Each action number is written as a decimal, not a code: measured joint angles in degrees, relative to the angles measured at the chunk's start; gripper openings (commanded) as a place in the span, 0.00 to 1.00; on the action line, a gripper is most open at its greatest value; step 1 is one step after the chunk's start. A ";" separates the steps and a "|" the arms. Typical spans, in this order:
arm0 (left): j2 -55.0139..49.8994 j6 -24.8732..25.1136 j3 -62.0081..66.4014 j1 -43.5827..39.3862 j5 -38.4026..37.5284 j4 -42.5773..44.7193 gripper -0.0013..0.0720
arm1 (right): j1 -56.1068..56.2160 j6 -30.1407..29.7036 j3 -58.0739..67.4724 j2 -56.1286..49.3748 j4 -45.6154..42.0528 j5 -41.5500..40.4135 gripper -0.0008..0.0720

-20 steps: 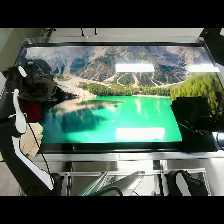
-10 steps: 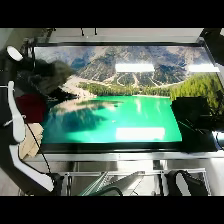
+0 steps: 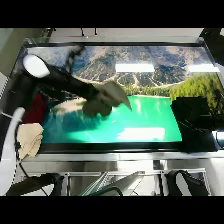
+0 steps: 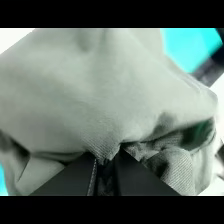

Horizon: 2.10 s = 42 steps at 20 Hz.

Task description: Fold the shirts.

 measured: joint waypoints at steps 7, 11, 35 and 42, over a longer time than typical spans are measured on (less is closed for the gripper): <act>1.18 -0.17 -13.84 -5.75 8.96 -0.48 0.96 | 1.75 -3.91 0.00 -0.39 6.54 0.13 0.55; 4.39 -1.14 -17.33 1.44 3.15 -0.50 0.96 | 6.16 -6.47 -0.74 -2.49 10.99 0.00 0.84; -5.25 7.56 -33.83 0.13 13.29 -12.46 0.04 | 12.13 -30.88 -8.13 -35.17 17.57 -15.28 0.78; -5.70 7.56 -31.47 0.59 11.43 -12.66 0.04 | 14.05 -33.77 -5.14 -36.30 16.35 -16.81 0.61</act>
